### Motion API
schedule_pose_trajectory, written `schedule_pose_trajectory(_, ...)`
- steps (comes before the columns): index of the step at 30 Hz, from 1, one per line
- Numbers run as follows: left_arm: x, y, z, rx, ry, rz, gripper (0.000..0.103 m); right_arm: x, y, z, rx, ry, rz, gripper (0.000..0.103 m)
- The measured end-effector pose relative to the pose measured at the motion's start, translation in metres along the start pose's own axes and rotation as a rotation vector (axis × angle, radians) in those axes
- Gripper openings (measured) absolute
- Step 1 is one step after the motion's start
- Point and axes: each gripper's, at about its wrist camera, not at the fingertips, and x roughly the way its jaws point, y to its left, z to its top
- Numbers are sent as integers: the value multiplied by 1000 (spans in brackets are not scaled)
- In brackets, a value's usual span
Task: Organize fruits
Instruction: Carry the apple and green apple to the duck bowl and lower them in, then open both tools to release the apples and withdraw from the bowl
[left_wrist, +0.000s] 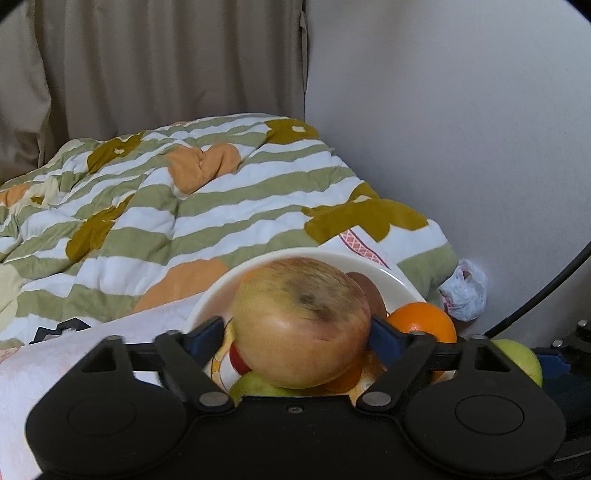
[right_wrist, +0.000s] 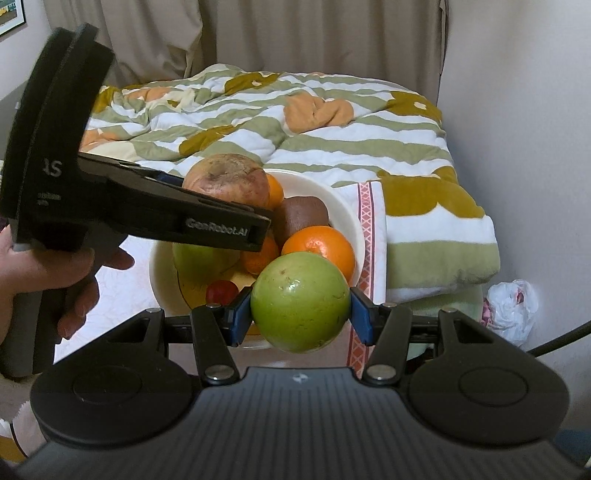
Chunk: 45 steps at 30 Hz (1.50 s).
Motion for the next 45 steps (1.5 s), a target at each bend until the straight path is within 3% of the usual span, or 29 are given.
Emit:
schedule_pose_trajectory(6,-17,3,0,-17,-26,-1,97,-2,0,-2,-1,1,8,70)
schedule_pose_trajectory(16,-61,34,-6,-139,-86,66,99,-1,12,-3,-43,-2,43,70)
schedule_pose_trajectory(34,-128,69,-72,-310,-98,257,100,38,50,-10,-244,-55,80,70)
schedule_pose_trajectory(39,-135,71,-81,-326,-101,265,100,30,56,-13,-285,-112,47,98)
schedule_pose_trajectory(45,-153,73,-86,-333,-129,250,100,18,56,-14,-264,-118,8,101)
